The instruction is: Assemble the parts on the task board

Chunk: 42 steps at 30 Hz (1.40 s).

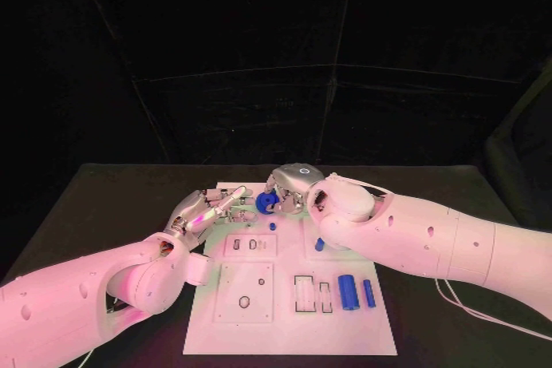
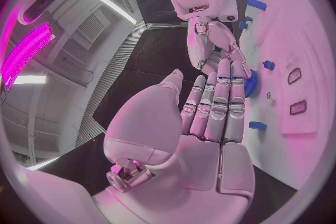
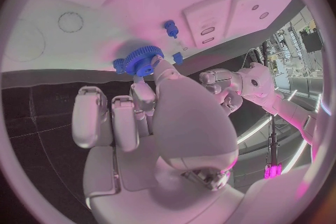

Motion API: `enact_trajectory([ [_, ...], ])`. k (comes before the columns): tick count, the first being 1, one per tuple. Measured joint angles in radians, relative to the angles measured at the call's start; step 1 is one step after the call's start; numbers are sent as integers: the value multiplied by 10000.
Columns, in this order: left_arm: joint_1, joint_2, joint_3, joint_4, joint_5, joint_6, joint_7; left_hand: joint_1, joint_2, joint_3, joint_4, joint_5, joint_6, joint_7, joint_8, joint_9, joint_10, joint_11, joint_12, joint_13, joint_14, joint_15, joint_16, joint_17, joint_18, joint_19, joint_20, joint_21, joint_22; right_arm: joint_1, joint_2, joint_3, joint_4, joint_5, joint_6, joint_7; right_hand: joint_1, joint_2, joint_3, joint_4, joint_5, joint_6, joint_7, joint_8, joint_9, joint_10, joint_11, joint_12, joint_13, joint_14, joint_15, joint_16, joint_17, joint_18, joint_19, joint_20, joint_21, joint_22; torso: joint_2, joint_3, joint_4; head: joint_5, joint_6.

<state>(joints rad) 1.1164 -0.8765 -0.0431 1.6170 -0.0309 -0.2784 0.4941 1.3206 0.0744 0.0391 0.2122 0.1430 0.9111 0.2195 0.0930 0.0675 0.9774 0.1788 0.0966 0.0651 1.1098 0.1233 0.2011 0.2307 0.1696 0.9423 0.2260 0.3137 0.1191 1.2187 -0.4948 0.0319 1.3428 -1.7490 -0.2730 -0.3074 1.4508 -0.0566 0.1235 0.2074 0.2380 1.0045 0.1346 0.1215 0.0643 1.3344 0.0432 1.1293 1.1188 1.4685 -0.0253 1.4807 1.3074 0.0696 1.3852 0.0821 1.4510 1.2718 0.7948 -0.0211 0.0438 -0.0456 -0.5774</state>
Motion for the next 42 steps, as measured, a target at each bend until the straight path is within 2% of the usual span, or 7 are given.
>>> enact_trajectory([
  [7, 0, 4, 0, -4, 1, 10, 0, 0, 0, 0, 0, 0, 0, 0, 0, 0, 0, 0, 0, 0, 0, 0, 0, 4, 0, 0, 0, 0, 1, -42, 97, -10, -125, -277, -13, -232, -134, -134, 142, 49, -157, -117, 58, -97, 66, -169, 87, -271, -202, 0, 1, 0, 0, 0, -1, 0, 0, -57, 0, -2, -3, 8, -12],
  [12, 0, 5, 0, -5, 1, 23, -2, 0, 0, 0, 0, 0, 0, 0, 0, 0, 0, 0, 0, 0, 0, 0, 0, 8, 0, 0, 0, 0, 2, -54, 169, -15, -196, -381, -12, -333, -572, -194, 169, 273, -677, -397, 124, -271, 76, -469, 140, -765, -634, -38, 39, -40, -1, 2, -95, 94, -40, -201, -1, -2, -6, 1, -18],
  [16, 0, 5, 0, -5, 1, 33, -9, 0, 0, 0, 0, 0, 0, 0, 0, 0, 0, 0, 0, 0, 0, 0, 0, 7, 0, 0, 0, 0, 2, -56, 188, -16, -228, -429, 3, -387, -854, -437, 133, 519, -992, -589, 169, -390, 33, -645, 211, -1092, -932, 0, 76, -51, -1, 1, -150, 149, -114, -327, -1, -3, -7, -2, -19],
  [21, 0, 1, 0, -3, 1, 43, -19, 0, 0, 0, 0, 0, 0, 0, 0, 0, 0, 0, 0, 0, 0, 0, 0, 7, 0, 0, 0, 0, 2, -57, 190, -16, -240, -434, 92, -407, -1727, -715, -246, 843, -708, -752, 245, -442, 36, -751, 247, -1271, -1105, -1, 147, -87, -1, 1, -236, 235, -163, -446, -4, -3, -7, -8, -26],
  [27, 0, 0, 0, -3, 1, 52, -37, 0, 0, 0, 0, 0, 0, 0, 0, 0, 0, 0, 0, 0, 0, 0, 0, 7, 0, 0, 0, -37, 3, -59, 133, -17, -212, -384, 159, -407, -2479, -463, -988, 835, 96, -752, 245, -442, 69, -751, 246, -1219, -1042, -37, 184, -88, -1, 1, -236, 235, -163, -444, -5, -2, -7, -8, -35],
  [34, 0, -2, 0, -8, 1, 59, -54, 0, 0, 0, 0, 0, 0, 0, 0, 0, 0, 0, 0, 0, 0, 0, 0, 6, 0, 0, 0, -37, 3, -62, 33, -19, -146, -168, 245, -324, -2533, -402, -1170, 802, 269, -752, 244, -442, 80, -710, 288, -1003, -836, -37, 184, -87, -1, 1, -236, 235, -163, -387, -7, 3, -21, -8, -28],
  [42, 1, 7, 0, 3, 1, 60, -73, 0, 0, 0, 0, 0, 0, 0, 0, 0, -36, -36, -38, 0, 0, 0, 0, 18, 0, -28, 27, -37, -6, -62, 94, -19, -244, 163, 617, -238, -2798, -34, -1652, 844, 270, -1102, 321, -559, 33, -659, 338, -811, -636, -2, 219, -87, 6, 2, -236, 235, -163, -364, -7, 2, -16, -39, -12],
])
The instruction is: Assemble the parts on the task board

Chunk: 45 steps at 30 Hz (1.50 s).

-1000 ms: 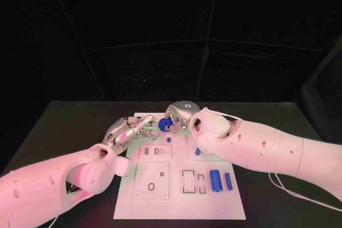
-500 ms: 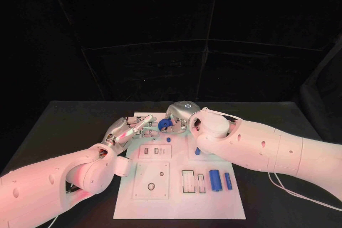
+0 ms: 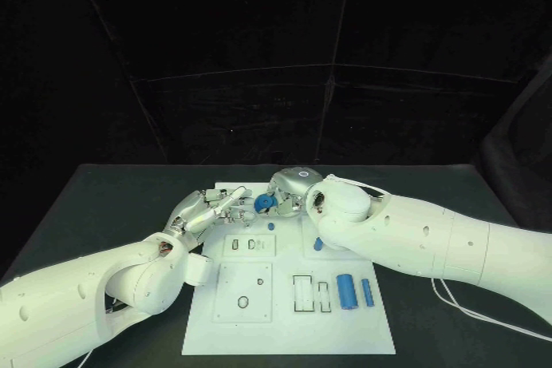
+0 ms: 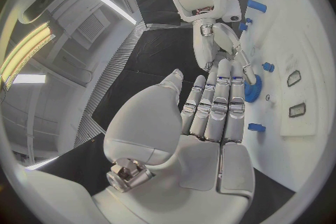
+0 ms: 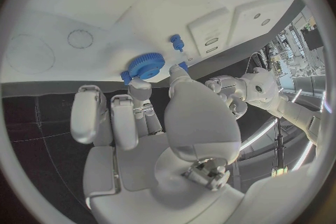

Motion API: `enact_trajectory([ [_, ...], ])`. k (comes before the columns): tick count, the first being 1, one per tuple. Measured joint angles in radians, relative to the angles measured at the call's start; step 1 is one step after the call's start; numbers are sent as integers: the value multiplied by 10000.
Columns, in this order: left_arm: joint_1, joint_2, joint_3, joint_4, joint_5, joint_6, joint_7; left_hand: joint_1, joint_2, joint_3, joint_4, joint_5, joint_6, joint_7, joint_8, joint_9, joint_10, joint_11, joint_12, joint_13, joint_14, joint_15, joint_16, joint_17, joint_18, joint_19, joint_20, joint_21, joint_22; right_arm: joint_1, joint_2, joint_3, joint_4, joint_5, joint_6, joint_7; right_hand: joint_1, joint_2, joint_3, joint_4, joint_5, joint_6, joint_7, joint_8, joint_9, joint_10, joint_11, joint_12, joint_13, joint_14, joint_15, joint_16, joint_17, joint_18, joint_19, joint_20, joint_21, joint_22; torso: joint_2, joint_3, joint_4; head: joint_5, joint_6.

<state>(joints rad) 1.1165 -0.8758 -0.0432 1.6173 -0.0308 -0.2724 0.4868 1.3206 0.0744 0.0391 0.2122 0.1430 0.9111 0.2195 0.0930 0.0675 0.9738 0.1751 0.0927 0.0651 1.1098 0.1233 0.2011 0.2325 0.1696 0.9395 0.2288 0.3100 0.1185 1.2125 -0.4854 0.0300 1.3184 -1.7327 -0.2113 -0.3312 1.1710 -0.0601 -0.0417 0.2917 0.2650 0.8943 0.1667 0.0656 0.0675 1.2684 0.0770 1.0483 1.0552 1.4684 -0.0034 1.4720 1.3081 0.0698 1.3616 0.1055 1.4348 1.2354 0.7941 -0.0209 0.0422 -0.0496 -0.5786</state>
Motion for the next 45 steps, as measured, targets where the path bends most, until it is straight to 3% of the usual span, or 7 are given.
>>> enact_trajectory([
  [14, 0, 2, 0, 3, 0, -1, -22, 0, 0, 0, 0, 0, 0, 0, 0, 0, 0, 0, 0, 0, 0, 0, 0, 7, 0, -4, 4, 0, 1, -17, -48, 2, -22, 150, 65, 63, 309, 386, -235, -69, 401, -130, 50, 0, 18, 72, 72, 310, 286, -35, 35, 117, -1, -1, 92, 91, 77, 219, 0, -4, 13, -7, -16],
  [17, 0, 1, 0, 0, 0, -1, -24, 0, 0, 0, 0, 0, 0, 0, 0, 0, 0, 0, 0, 0, 0, 0, 0, 10, -1, -4, 4, 0, 1, -35, -124, -5, 50, 151, -87, 98, 422, 493, -318, -98, 712, -85, 6, 12, 33, 126, 18, 440, 378, -35, 35, 117, -2, -1, 109, 109, 77, 289, 0, 0, 13, -2, -18],
  [21, 0, -3, 0, -4, 0, -1, -26, 0, 0, 0, 0, 0, 0, 0, 0, 0, 0, 0, 0, 0, 0, 0, 0, 9, 0, -4, 5, 0, 2, -49, -326, -7, 239, 173, -635, 247, 751, 434, -358, -139, 1087, 29, -25, 38, 46, 145, -2, 513, 458, -35, 35, 117, -2, 0, 149, 69, 124, 331, 0, 2, 11, 7, -12],
  [26, 0, -9, 0, -5, 1, -2, -29, 0, 0, 0, 0, 0, 0, 0, 0, 0, 0, 0, 0, 0, 0, 0, 0, 9, -1, -4, 4, 0, 2, -58, -835, -7, 604, 614, -1779, 1003, 1283, 462, -347, -288, 1420, 39, -35, 37, 41, 145, -2, 501, 416, -35, 35, -10, -3, -1, 56, 66, 64, 77, -3, 11, -9, 16, 16],
  [33, 0, -33, -1, 6, 1, -2, -32, 0, 0, 28, -28, 0, 0, 0, 0, 0, 0, 0, 0, 0, 0, 0, 0, 8, 0, -4, 5, 0, 3, -59, -2062, -6, 1166, 2165, -2753, 2351, 1727, 372, -421, -468, 1188, 2, 2, 38, 24, 31, -2, 262, 204, -35, 34, -116, -3, -1, -74, 68, -73, -195, -22, 13, -40, -13, 64],
  [38, -1, -50, -1, 10, 1, -2, -33, 0, 0, 28, -28, 0, 0, 0, 0, 0, 0, 0, 0, 0, 0, 0, 0, 7, -1, -4, 4, 0, 3, -53, -3098, -6, 1311, 3359, -2766, 3481, 3032, 229, -231, -1268, 171, 58, -54, 38, 35, -111, -74, 84, 41, -35, 34, -153, -3, -2, -178, 35, -117, -268, -40, 10, -74, -124, 81],
  [45, -2, -37, -1, 23, 1, -2, -34, 0, 0, 28, -28, 0, 0, 0, 0, 0, 0, 0, 0, 0, 0, 0, 0, 18, -1, -4, 4, 0, -5, -54, -4143, -15, 1256, 4409, -2503, 4797, 3318, 181, -233, -1477, 26, 182, -104, 90, 57, -165, -128, -118, -115, -35, 34, -153, -4, -1, -177, 34, -117, -284, -57, 40, -128, -324, 116],
])
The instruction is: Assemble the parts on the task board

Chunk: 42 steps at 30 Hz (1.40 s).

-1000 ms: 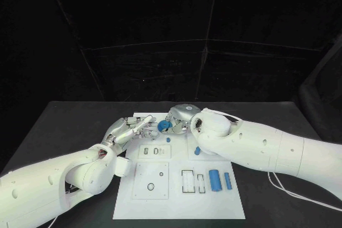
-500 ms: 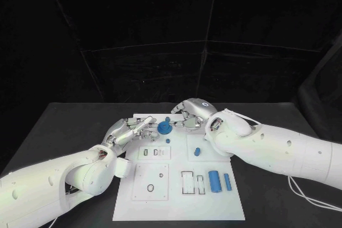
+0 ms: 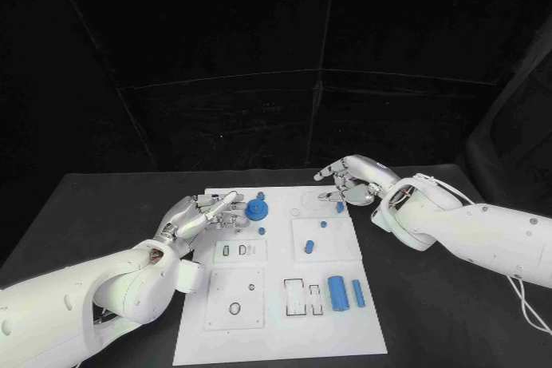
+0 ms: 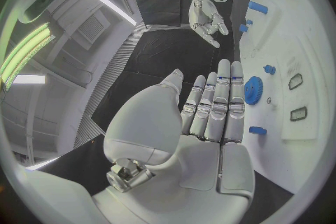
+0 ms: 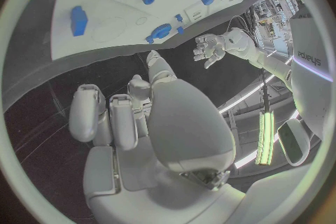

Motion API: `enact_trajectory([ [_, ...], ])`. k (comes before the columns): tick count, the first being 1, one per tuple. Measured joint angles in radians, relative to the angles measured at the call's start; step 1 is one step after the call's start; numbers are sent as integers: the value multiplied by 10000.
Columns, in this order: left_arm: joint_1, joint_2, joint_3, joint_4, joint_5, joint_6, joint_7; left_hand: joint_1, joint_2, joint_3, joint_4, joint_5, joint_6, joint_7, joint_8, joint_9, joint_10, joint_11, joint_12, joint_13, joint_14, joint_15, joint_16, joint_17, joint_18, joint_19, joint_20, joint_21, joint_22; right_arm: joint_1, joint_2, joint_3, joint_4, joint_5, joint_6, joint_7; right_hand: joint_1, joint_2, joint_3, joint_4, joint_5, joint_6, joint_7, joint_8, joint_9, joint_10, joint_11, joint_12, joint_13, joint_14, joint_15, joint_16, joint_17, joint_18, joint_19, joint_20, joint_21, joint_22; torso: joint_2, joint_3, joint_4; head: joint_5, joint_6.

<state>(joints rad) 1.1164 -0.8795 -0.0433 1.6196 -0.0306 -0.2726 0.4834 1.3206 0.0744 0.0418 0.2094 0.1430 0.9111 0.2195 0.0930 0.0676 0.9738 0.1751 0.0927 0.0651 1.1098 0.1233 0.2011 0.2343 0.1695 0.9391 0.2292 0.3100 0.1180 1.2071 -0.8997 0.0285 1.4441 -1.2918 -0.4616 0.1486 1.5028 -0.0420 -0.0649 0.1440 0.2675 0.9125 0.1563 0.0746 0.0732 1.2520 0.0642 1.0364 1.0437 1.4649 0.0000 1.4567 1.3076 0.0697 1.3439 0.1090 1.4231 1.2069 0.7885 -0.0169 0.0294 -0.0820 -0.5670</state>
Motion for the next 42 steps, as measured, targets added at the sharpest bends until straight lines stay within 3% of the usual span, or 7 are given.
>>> enact_trajectory([
  [7, -1, 3, 0, 7, 0, 0, 0, 0, 0, 0, 0, 0, 0, 0, 0, 0, 0, 0, 0, 0, 0, 0, -41, -1, 0, 0, 0, 0, 1, -150, -422, -1, -450, 497, 397, 433, 0, 0, -77, 21, 0, 33, 32, 0, -1, -35, 36, -50, -55, 0, 0, 0, -1, 0, 0, 0, -37, -9, -9, 27, -18, -125, 0],
  [18, -4, 28, 0, -20, 0, 0, 0, 0, 0, 0, 0, 0, 0, 0, 0, 0, 0, 0, 0, 0, 0, 0, -42, -1, 0, 0, 0, 0, 2, -520, -441, -13, -910, 829, 966, 539, -67, -67, -132, 76, 58, 33, 32, 0, -3, -35, 36, -49, -65, 0, 0, 0, -1, 0, 0, 0, -38, -34, -4, 26, -12, -154, -35],
  [32, -11, 68, -2, -90, 0, 1, 0, 0, 0, 0, 0, 0, 0, 0, 0, 0, 0, 0, 0, 0, 0, 0, -41, -3, 1, 0, 0, 0, 3, -575, -182, -10, -1255, 1017, 1262, 526, -69, -65, -158, 103, 58, 32, 32, 0, -4, -34, 37, -49, -76, 0, 0, 0, -2, 0, 1, 0, -37, -33, -3, 2, -7, -244, -49],
  [38, -14, 72, -2, -115, 0, 1, 0, 0, 0, 0, 0, 0, 0, 0, 0, 0, 0, 0, 0, 0, 0, 0, -41, -4, 0, 0, 0, 0, 4, -578, -34, -9, -1425, 1056, 1300, 489, -88, 73, -158, 103, 55, 33, 32, 0, -5, -34, 37, -49, -38, 0, 0, 0, -2, -1, 1, 0, -38, -33, -3, -6, 5, -240, -84],
  [42, -17, 75, -2, -130, 0, 2, 0, 0, 0, 0, 0, 0, 0, 0, 0, 0, 0, 0, 0, 0, 0, 0, -41, 0, 0, 0, 0, 0, 4, -578, 42, -8, -1512, 1070, 1355, 432, 96, 257, -63, 8, -260, 33, 33, 0, -5, -34, 37, -49, -14, 0, 0, 1, -2, -1, 1, 0, -38, -28, -7, -8, 6, -235, -109],
])
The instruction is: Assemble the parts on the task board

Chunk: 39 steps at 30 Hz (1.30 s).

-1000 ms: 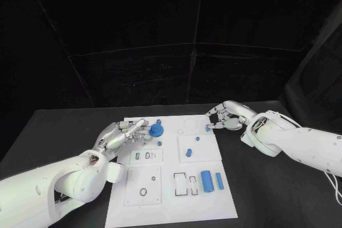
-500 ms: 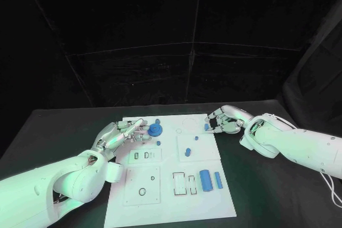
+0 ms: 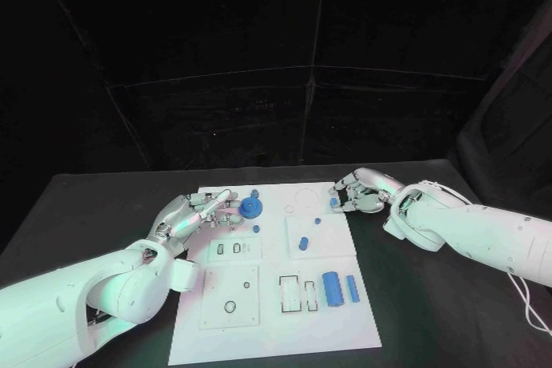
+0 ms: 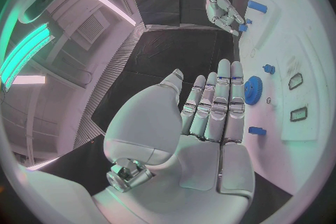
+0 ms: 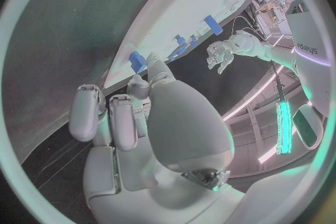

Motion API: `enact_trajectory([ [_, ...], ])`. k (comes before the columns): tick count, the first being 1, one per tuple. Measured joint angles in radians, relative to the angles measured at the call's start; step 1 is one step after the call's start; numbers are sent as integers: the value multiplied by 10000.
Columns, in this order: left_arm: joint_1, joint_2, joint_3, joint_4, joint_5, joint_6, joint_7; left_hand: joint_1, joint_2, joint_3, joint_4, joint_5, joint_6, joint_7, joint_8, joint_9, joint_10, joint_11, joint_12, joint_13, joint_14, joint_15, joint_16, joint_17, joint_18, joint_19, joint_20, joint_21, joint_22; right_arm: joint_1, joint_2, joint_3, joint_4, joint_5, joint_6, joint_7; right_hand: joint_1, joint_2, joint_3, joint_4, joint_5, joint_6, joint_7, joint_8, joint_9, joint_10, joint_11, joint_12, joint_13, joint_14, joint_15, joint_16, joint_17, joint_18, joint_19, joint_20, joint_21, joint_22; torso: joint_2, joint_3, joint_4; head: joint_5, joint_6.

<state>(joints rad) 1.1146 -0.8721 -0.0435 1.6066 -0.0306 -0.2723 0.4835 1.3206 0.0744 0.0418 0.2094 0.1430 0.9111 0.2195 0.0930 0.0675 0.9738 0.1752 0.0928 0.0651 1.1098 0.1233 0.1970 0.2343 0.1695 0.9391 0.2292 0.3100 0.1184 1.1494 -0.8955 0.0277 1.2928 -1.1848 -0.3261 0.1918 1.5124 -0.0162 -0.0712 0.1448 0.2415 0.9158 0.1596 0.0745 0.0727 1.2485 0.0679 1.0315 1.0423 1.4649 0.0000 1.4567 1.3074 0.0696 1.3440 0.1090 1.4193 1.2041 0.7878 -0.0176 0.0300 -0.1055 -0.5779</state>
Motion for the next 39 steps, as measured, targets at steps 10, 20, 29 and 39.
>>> enact_trajectory([
  [10, -3, 3, 0, -20, 0, 2, 0, 0, 0, 0, 0, 0, 0, 0, -37, 0, 0, 0, 0, 0, -36, 36, 0, 17, 0, 0, 0, 0, -10, -1, 74, 0, -84, 6, 161, -159, 117, 116, 62, -62, -75, 107, -38, 59, -1, 38, -37, 49, 51, 0, 0, 0, 0, 1, 0, 0, 0, 13, -2, -1, -6, 5, -44],
  [20, -4, 5, 0, -35, 0, 4, 0, 0, 0, 0, 0, 0, 0, 0, -37, 0, 0, 0, 0, 0, -37, 36, 0, 15, 0, 0, 0, 0, -9, -1, 109, 0, -151, 0, 279, -272, 180, 179, 127, -127, -91, 293, -40, 117, 13, 113, -36, 165, 129, 37, -37, 0, -1, 0, 37, -37, 0, 51, -8, -1, -7, -9, -72],
  [29, -4, 4, 0, -43, 0, 4, 0, 0, 0, 0, 0, 0, 0, 0, -37, 0, 0, 0, 0, 0, -36, 36, 0, 14, 0, 0, 0, 0, -8, -1, 144, 0, -170, -37, 353, -325, 218, 221, 189, -189, -174, 678, -121, 297, 53, 166, -90, 244, 216, -1, -74, 0, -1, 1, 72, -72, 0, 113, -7, -1, -11, -10, -92],
  [39, -5, 3, 0, -48, 1, 6, 0, 0, 0, 0, 0, 0, 0, 0, -37, 0, 0, 0, 0, 0, -36, 36, 0, 24, 1, 0, 0, 0, -7, -1, 182, 0, -181, -123, 394, -402, 221, 431, 356, -260, -385, 1116, -257, 410, 74, 286, -211, 369, 334, 20, -169, 0, -1, 1, 148, -148, 0, 235, -8, 1, -11, -12, -107],
])
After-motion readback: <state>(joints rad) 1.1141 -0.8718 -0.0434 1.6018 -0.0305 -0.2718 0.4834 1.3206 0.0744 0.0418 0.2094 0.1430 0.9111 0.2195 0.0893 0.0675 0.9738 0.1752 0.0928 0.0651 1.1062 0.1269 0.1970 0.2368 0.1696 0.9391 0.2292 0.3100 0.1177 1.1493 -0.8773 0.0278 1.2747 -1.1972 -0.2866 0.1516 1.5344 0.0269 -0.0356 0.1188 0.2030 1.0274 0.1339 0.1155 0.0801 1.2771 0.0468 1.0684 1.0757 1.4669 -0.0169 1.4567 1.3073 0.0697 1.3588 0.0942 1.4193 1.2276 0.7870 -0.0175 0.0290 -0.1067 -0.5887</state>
